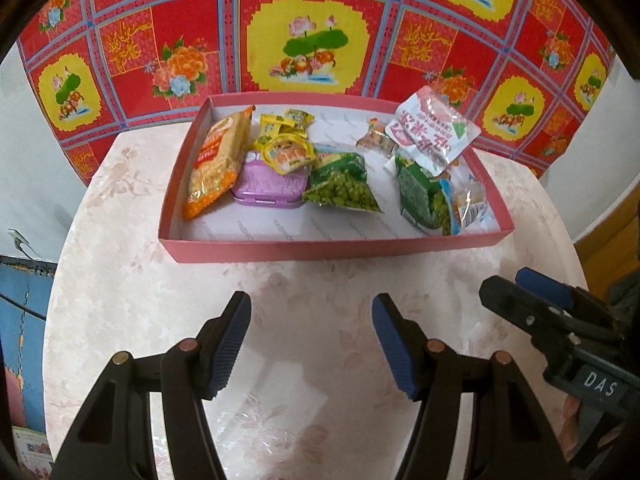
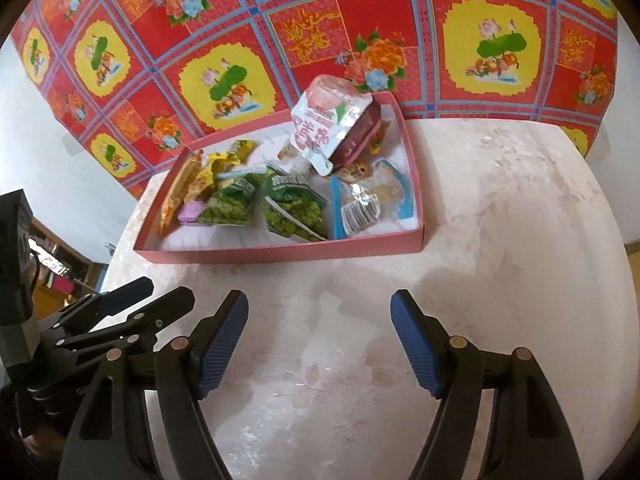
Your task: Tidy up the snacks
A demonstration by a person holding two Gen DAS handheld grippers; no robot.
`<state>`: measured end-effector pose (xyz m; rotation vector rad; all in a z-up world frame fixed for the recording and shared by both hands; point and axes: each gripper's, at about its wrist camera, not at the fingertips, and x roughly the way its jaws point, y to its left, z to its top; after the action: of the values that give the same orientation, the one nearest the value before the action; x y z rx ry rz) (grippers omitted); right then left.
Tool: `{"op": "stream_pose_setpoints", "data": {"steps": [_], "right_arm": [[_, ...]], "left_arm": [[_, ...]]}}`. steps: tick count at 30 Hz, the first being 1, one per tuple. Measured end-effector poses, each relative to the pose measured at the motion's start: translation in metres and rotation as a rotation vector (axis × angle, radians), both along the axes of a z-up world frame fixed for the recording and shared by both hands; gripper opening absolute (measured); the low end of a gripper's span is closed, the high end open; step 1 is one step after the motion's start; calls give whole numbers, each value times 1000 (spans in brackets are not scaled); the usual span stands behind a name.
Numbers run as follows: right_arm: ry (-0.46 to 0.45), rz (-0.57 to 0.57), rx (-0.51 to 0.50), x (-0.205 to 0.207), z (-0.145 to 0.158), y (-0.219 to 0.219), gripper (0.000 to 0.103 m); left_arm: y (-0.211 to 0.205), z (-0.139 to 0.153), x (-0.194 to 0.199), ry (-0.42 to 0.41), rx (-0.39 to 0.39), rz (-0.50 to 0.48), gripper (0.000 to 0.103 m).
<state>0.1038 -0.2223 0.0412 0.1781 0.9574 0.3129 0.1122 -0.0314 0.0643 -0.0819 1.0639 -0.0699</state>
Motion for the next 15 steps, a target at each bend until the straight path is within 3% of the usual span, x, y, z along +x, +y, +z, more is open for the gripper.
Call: {"op": "stream_pose_setpoints", "data": {"steps": [15], "right_arm": [[40,-17,-39,8,-16,3,75]], "left_arm": [[0,-17,7,29,8,4,67]]}}
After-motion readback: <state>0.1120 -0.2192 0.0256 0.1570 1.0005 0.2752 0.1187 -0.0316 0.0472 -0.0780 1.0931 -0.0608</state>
